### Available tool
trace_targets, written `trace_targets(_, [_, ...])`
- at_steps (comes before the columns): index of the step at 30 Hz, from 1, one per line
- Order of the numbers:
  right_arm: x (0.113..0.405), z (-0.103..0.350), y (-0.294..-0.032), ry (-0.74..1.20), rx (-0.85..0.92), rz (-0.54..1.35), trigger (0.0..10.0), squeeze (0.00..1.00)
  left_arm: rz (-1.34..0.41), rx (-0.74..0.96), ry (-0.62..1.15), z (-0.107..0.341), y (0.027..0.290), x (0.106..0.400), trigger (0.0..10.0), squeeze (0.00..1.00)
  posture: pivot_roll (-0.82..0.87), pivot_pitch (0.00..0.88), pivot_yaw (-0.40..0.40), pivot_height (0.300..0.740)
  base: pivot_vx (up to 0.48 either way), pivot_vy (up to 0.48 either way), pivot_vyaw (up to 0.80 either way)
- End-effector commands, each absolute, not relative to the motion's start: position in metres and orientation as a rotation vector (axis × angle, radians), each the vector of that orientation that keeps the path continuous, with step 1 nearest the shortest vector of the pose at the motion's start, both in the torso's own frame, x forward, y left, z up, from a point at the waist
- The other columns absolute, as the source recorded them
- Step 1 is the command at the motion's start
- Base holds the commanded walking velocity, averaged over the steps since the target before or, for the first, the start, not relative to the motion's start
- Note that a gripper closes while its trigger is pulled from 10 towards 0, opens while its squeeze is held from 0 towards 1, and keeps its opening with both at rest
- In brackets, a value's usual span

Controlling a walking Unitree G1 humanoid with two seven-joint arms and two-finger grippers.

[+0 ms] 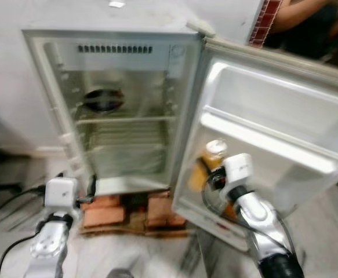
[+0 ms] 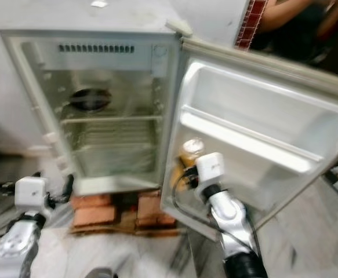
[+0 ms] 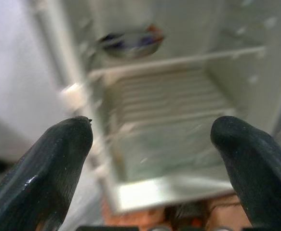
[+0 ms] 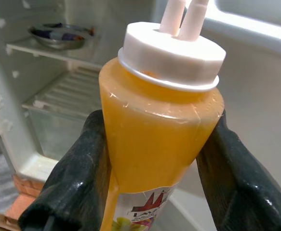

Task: Restocking fridge

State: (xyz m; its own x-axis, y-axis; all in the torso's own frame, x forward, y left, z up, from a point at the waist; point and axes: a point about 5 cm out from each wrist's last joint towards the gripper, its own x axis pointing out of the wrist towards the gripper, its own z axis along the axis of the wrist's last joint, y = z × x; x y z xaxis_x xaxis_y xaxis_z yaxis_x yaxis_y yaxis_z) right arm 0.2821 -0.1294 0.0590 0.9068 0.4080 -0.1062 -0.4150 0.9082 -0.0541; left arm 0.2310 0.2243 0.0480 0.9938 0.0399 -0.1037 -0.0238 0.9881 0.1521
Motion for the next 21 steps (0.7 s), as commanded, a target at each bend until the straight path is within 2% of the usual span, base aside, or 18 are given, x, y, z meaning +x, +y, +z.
trace_targets(1, [0.282, 0.059, -0.142, 0.108, -0.085, 0.409, 10.0, 0.0, 0.01, 0.135, 0.103, 0.048, 0.215, 0.232, 10.0, 0.0, 0.1, 0.0, -0.095, 0.74, 0.0, 0.0, 0.0])
trace_targets(3, [0.277, 0.055, -0.135, 0.151, -0.067, 0.503, 10.0, 0.0, 0.007, 0.131, 0.109, 0.046, 0.211, 0.231, 10.0, 0.0, 0.09, 0.0, -0.099, 0.74, 0.0, 0.0, 0.0])
trace_targets(8, [0.272, 0.048, -0.131, 0.202, -0.073, 0.582, 10.0, 0.0, 0.005, 0.13, 0.117, 0.044, 0.209, 0.229, 10.0, 0.0, 0.1, 0.0, -0.102, 0.74, 0.0, 0.0, 0.0])
trace_targets(12, [0.273, 0.045, -0.134, 0.21, -0.1, 0.554, 10.0, 0.0, 0.014, 0.14, 0.131, 0.041, 0.21, 0.224, 10.0, 0.0, 0.1, 0.002, -0.105, 0.74, 0.0, 0.0, 0.0])
trace_targets(21, [0.276, 0.051, -0.131, 0.151, -0.035, 0.498, 10.0, 0.0, 0.057, 0.169, 0.155, 0.042, 0.226, 0.223, 10.0, 0.0, 0.11, 0.01, -0.098, 0.74, 0.0, 0.0, 0.0])
